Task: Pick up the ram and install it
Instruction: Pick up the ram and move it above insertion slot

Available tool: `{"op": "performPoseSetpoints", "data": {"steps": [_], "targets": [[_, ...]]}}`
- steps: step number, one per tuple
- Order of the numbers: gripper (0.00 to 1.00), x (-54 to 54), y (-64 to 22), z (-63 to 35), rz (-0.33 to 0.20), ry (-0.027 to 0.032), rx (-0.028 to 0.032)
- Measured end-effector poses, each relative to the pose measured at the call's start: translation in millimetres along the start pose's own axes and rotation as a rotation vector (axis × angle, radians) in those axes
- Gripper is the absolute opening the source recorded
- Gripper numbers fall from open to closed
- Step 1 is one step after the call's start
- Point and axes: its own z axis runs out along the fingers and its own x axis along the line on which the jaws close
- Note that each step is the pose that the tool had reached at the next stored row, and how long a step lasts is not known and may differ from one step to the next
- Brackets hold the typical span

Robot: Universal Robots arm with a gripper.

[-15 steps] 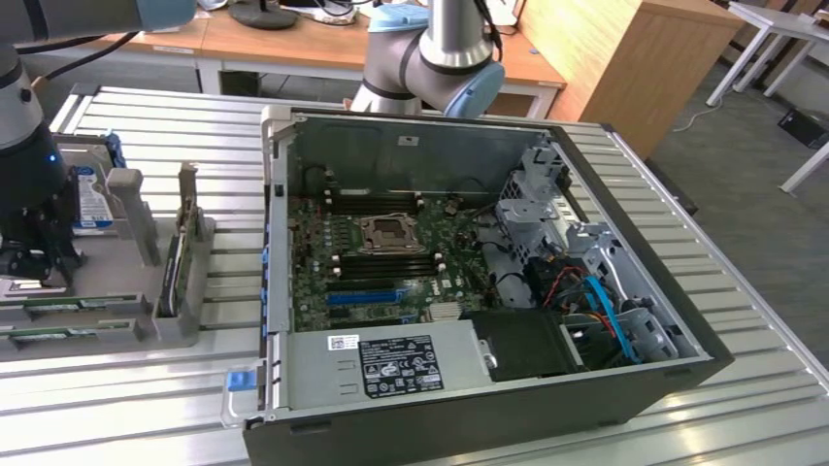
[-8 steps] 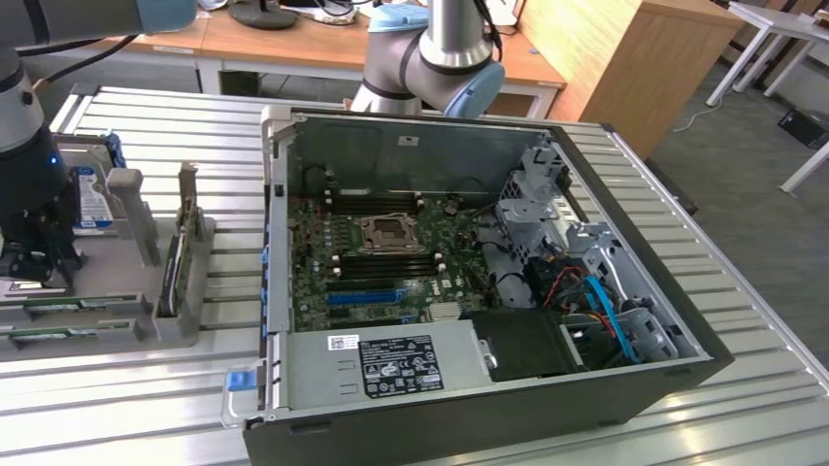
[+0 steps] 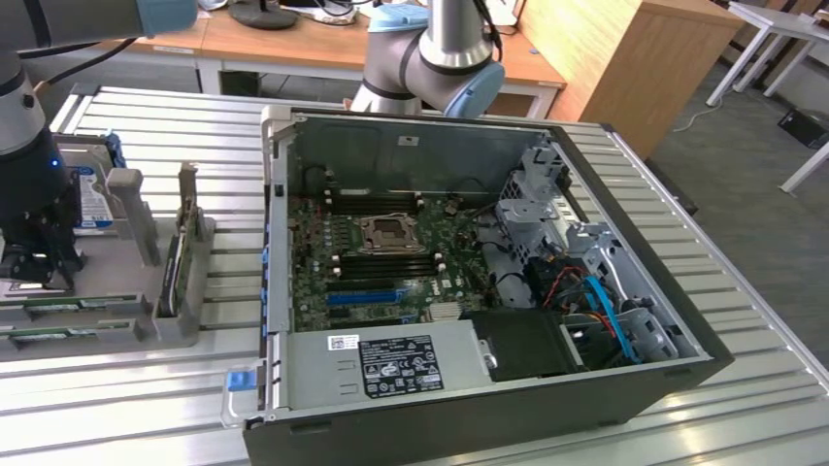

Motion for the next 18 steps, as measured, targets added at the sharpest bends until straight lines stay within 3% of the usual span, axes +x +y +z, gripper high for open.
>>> {"op": "performPoseSetpoints", "data": {"steps": [18], "targets": [[0.30,0.1,-0.2,4.8,0.000,0.0000,0.0000]]}}
